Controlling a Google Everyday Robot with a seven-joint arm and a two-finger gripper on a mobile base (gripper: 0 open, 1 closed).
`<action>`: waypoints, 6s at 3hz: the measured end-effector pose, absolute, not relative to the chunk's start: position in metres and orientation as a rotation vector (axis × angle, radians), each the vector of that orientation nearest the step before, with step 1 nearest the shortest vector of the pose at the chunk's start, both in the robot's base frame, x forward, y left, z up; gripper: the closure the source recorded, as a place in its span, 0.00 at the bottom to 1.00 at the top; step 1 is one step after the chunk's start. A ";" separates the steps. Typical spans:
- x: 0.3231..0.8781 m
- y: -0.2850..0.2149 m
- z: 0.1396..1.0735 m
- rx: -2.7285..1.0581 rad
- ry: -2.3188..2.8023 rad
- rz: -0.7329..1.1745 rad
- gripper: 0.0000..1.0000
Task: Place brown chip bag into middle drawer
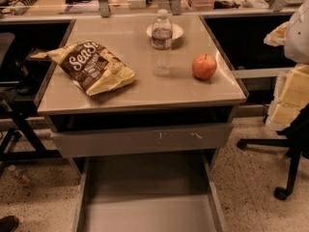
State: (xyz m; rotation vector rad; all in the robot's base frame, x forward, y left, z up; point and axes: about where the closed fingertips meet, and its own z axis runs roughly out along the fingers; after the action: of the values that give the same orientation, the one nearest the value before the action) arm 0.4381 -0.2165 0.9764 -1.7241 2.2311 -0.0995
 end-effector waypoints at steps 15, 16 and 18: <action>0.643 0.110 0.923 -1.710 2.131 0.306 0.00; 0.663 0.126 0.918 -1.719 2.147 0.294 0.00; 0.694 0.134 0.899 -1.711 2.206 0.288 0.00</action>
Offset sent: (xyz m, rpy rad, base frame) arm -0.0627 0.1284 -0.0217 0.0420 0.0521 0.1053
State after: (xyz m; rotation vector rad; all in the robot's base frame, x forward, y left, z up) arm 0.6943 0.1342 0.8991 -1.7110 2.2061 0.2884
